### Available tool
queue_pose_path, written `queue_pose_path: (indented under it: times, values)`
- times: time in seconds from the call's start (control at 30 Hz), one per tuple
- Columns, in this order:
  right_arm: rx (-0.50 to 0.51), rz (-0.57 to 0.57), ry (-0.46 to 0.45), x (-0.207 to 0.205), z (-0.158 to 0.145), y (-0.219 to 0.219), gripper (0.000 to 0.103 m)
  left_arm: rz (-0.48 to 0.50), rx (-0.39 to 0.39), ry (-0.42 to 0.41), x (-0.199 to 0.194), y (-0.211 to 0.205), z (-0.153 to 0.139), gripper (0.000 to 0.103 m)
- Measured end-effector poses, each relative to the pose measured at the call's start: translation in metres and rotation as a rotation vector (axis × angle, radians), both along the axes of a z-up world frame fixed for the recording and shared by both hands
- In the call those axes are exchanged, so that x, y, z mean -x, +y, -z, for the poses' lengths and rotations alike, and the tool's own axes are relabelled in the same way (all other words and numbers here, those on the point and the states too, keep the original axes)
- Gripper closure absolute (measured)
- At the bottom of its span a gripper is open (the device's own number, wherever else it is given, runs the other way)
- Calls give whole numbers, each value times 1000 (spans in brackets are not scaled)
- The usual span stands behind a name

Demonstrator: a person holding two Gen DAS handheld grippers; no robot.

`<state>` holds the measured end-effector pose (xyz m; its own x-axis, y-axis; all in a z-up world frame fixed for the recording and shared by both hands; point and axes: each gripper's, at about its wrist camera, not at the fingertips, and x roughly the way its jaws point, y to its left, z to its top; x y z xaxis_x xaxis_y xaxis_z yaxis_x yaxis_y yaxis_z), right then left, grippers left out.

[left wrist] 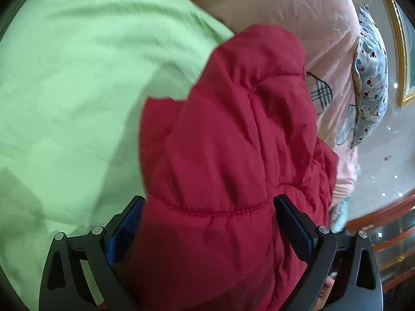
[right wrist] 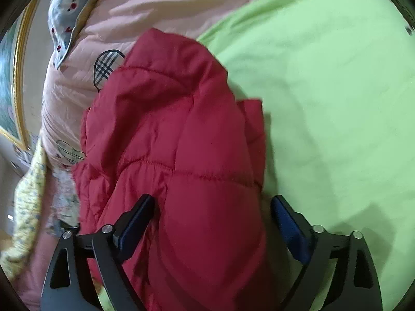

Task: Fold large clothes

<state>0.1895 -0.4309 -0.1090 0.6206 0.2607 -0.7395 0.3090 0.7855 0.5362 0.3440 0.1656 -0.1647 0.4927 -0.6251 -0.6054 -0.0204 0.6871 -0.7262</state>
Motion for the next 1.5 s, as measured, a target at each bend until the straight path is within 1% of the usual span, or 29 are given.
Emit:
queue_pose_path:
  times: [0.03,0.07,0.1,0.13,0.17,0.2,0.27,0.3,0.33,0.37,0.47,0.53,0.67,0.8,0.93,1.1,1.13,1.2,1.23,1.27,1.3,1.37,1.4,1.47,1.5]
  values:
    - [-20,-14,3,-2,3,3,9,9,-10,-1,-3,-2,1,4]
    - [-21,-23,7,-5,4,7,9,26,-38,-9,-5,-6,-1,6]
    - [-14,-31,12,-6,5,10,11,45,-61,-21,-7,-10,-2,10]
    - [0,-44,17,-8,4,15,11,58,-75,-29,-7,-12,-4,18]
    - [15,-54,20,-10,4,20,14,66,-91,-37,-8,-14,-6,25]
    - [25,-59,21,-11,2,23,17,75,-101,-47,-8,-15,-8,29]
    - [36,-74,20,-11,-2,28,34,85,-105,-62,-5,-14,-12,42]
    - [36,-82,12,-10,-6,31,39,91,-110,-71,-4,-14,-15,44]
    - [33,-89,6,-9,-9,33,48,95,-114,-77,-1,-14,-16,48]
    - [34,-95,0,-8,-13,36,55,99,-120,-84,0,-15,-19,51]
    - [58,-113,-8,-3,-26,48,62,116,-137,-103,15,-16,-30,55]
    - [70,-124,-6,4,-33,57,63,133,-144,-112,28,-15,-39,56]
    - [79,-158,-4,31,-44,63,64,170,-151,-110,61,-7,-51,57]
    - [54,-177,7,65,-48,70,64,201,-140,-89,97,5,-54,57]
    - [38,-187,15,94,-48,76,64,210,-128,-75,122,13,-60,57]
    - [-10,-163,27,110,-43,76,64,217,-120,-53,137,18,-66,57]
    - [-20,-156,30,113,-42,75,64,216,-122,-51,136,13,-66,57]
    - [-12,-154,29,117,-41,76,64,213,-138,-49,136,8,-65,55]
    - [-9,-149,34,117,-39,75,63,205,-157,-42,135,8,-62,50]
    - [-7,-143,37,117,-37,75,61,187,-181,-32,134,8,-60,41]
    - [2,-136,43,117,-35,73,60,170,-198,-29,128,-1,-60,37]
    - [25,-126,49,117,-31,72,51,127,-255,-43,129,-2,-62,25]
    - [32,-120,53,117,-29,72,49,102,-281,-51,131,-3,-65,22]
    - [29,-105,55,119,-28,71,38,66,-336,-71,139,-5,-71,15]
    - [36,-90,61,120,-29,70,34,40,-385,-85,143,-7,-77,13]
